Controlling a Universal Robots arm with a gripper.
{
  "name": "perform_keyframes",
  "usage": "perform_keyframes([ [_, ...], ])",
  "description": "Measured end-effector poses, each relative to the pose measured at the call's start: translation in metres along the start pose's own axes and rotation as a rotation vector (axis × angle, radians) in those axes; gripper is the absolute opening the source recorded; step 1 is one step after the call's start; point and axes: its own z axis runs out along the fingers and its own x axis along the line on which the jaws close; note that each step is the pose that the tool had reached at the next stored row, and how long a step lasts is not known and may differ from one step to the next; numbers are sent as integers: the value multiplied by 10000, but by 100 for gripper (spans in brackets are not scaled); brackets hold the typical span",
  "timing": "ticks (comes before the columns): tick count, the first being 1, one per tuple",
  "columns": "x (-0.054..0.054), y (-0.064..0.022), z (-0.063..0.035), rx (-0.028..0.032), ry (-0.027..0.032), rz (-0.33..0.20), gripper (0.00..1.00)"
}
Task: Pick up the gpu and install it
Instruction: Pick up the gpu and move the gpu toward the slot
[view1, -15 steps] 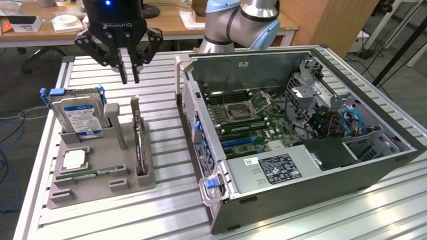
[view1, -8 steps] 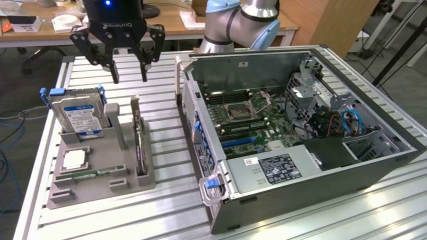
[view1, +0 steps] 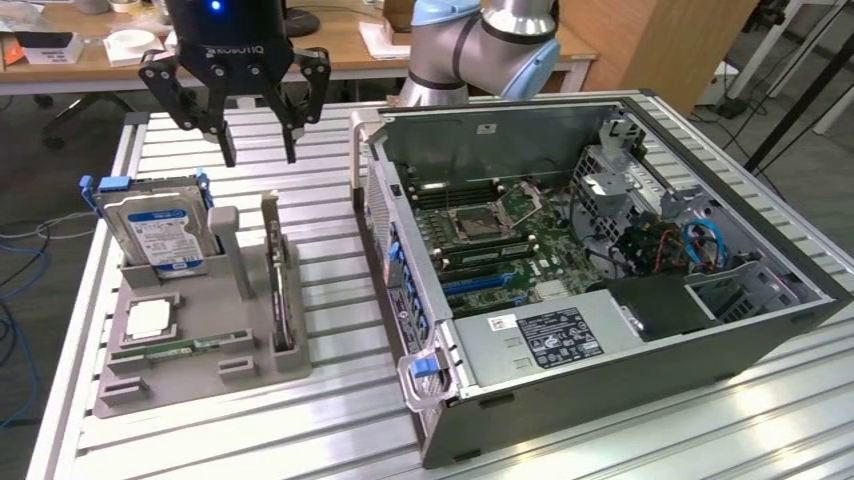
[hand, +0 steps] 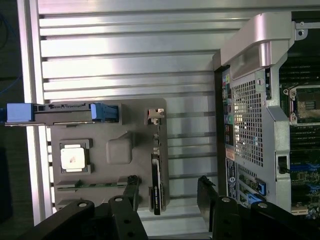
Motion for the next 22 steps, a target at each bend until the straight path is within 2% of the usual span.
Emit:
perform_keyframes([
  [5, 0, -13, 7, -1, -1, -1, 59],
  [14, -7, -101, 19, 0, 1, 0, 59],
  [22, -8, -143, 68, 0, 0, 1, 59],
])
